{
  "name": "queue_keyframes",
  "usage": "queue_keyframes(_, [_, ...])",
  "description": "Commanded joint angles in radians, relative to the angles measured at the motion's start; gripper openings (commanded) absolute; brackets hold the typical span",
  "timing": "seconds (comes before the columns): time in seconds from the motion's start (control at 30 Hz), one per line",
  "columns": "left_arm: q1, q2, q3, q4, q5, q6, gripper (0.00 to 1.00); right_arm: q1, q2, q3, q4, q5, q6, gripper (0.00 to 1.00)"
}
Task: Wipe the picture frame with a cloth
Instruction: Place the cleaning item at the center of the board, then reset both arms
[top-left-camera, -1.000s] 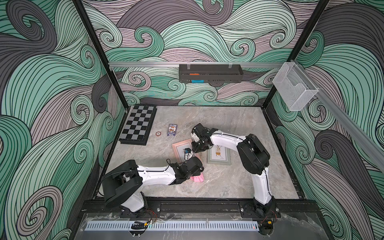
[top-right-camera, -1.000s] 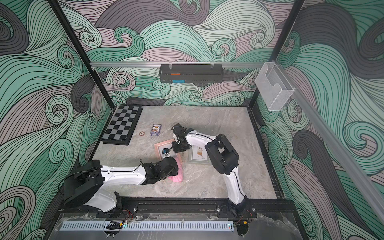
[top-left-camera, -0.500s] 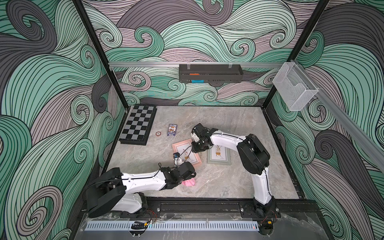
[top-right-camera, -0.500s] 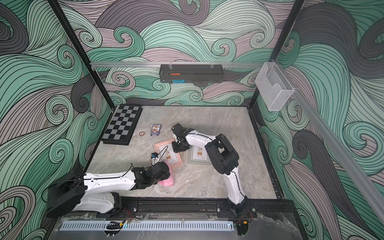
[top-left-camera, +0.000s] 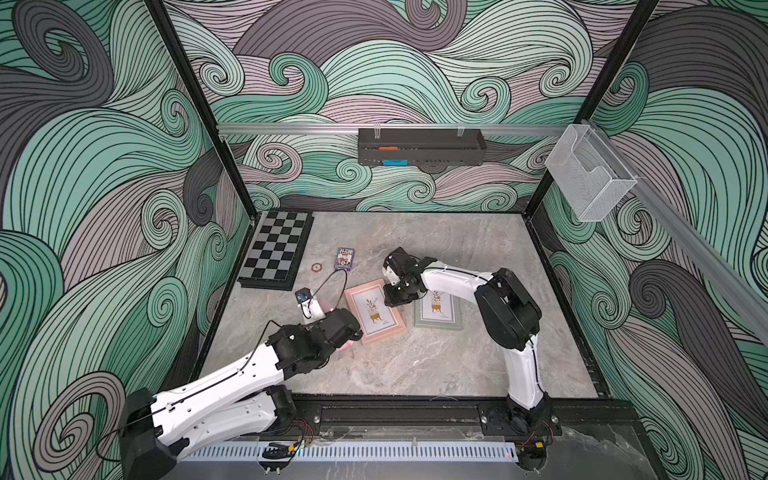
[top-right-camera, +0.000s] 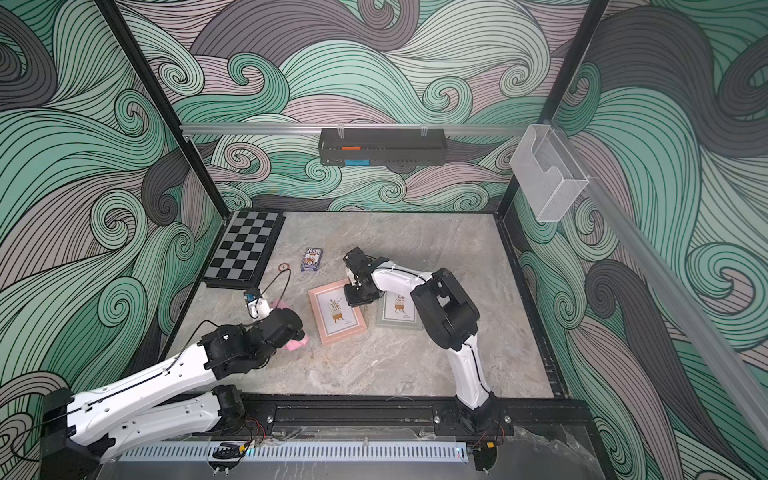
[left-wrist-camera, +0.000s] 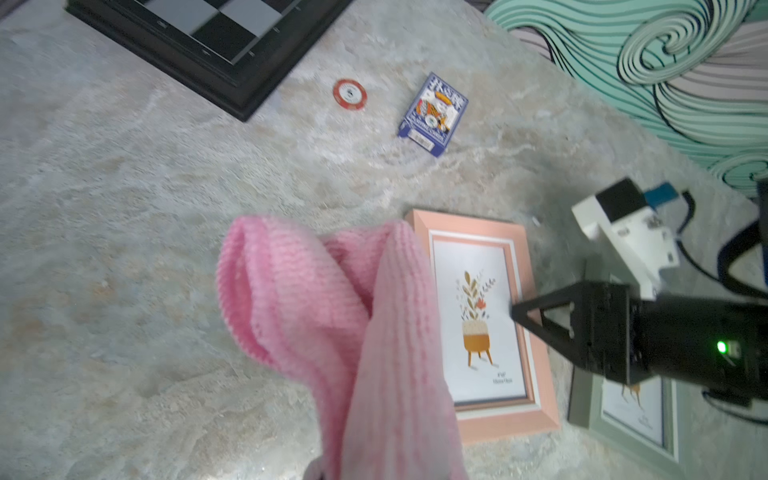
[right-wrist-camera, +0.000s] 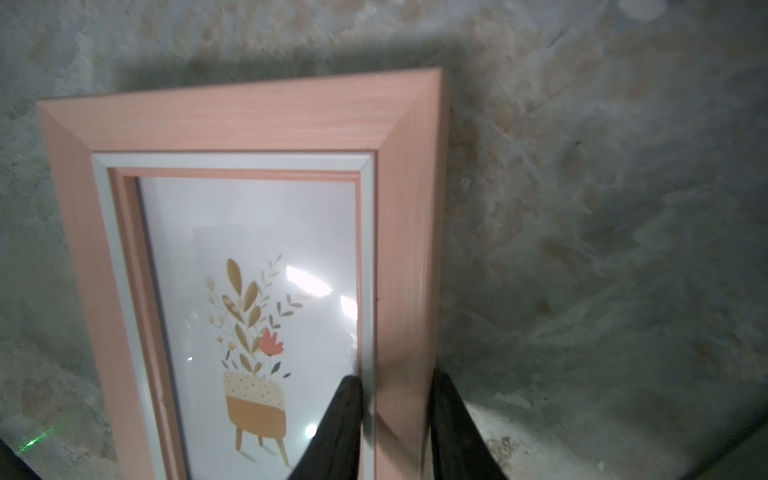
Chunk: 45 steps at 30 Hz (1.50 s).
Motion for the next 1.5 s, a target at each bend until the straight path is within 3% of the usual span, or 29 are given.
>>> queue_keyframes(0.0, [0.069, 0.097, -0.050, -0.047, 0.015, 0.067, 0.21, 0.003, 0.021, -0.020, -0.130, -0.009, -0.002, 0.29])
queue_keyframes(0.07, [0.090, 0.153, -0.077, 0.009, 0.001, 0.062, 0.39, 0.003, 0.004, -0.020, -0.128, -0.006, -0.010, 0.32])
queue_keyframes(0.2, [0.132, 0.231, -0.114, 0.145, -0.003, 0.099, 0.94, 0.004, -0.019, -0.020, -0.124, -0.012, -0.032, 0.37])
queue_keyframes(0.23, [0.141, 0.243, -0.096, 0.116, -0.006, 0.081, 0.99, 0.006, -0.025, -0.022, -0.124, -0.017, -0.038, 0.39])
queue_keyframes(0.37, [0.141, 0.221, -0.018, -0.008, -0.036, 0.065, 0.99, 0.012, -0.061, -0.050, -0.107, -0.016, -0.058, 0.51])
queue_keyframes(0.5, [0.142, 0.153, 0.034, -0.082, -0.037, 0.083, 0.99, 0.014, -0.095, -0.070, -0.085, -0.026, -0.065, 0.57])
queue_keyframes(0.8, [0.149, -0.043, 0.086, -0.135, -0.086, 0.137, 0.98, 0.021, -0.260, -0.074, -0.108, 0.057, -0.086, 0.62])
queue_keyframes(0.87, [0.159, -0.086, 0.084, -0.142, -0.163, 0.126, 0.99, 0.027, -0.343, -0.081, -0.136, 0.140, -0.098, 0.64])
queue_keyframes(0.93, [0.185, -0.112, 0.086, -0.112, -0.199, 0.160, 0.99, 0.029, -0.433, -0.110, -0.143, 0.256, -0.101, 0.72])
queue_keyframes(1.0, [0.230, -0.121, 0.080, -0.036, -0.211, 0.241, 0.99, 0.023, -0.519, -0.158, -0.142, 0.465, -0.078, 0.77])
queue_keyframes(1.03, [0.257, -0.118, 0.078, 0.009, -0.214, 0.277, 0.99, 0.014, -0.555, -0.188, -0.134, 0.608, -0.068, 0.89])
queue_keyframes(1.1, [0.313, -0.093, 0.078, 0.063, -0.238, 0.299, 0.99, -0.032, -0.591, -0.239, -0.120, 0.820, -0.065, 0.94])
queue_keyframes(1.13, [0.342, -0.073, 0.092, 0.038, -0.274, 0.252, 0.99, -0.075, -0.601, -0.258, -0.120, 0.894, -0.063, 0.95])
queue_keyframes(1.2, [0.400, -0.033, 0.105, 0.014, -0.357, 0.221, 0.99, -0.177, -0.612, -0.292, -0.121, 0.979, -0.035, 0.99])
queue_keyframes(1.33, [0.522, 0.037, 0.053, 0.226, -0.395, 0.409, 0.99, -0.407, -0.622, -0.400, -0.009, 0.965, -0.012, 0.99])
queue_keyframes(1.4, [0.545, 0.068, -0.029, 0.467, -0.410, 0.645, 0.99, -0.468, -0.618, -0.458, 0.113, 0.923, -0.039, 0.99])
queue_keyframes(1.47, [0.577, 0.093, -0.092, 0.641, -0.426, 0.766, 0.99, -0.513, -0.611, -0.518, 0.233, 0.852, -0.084, 0.99])
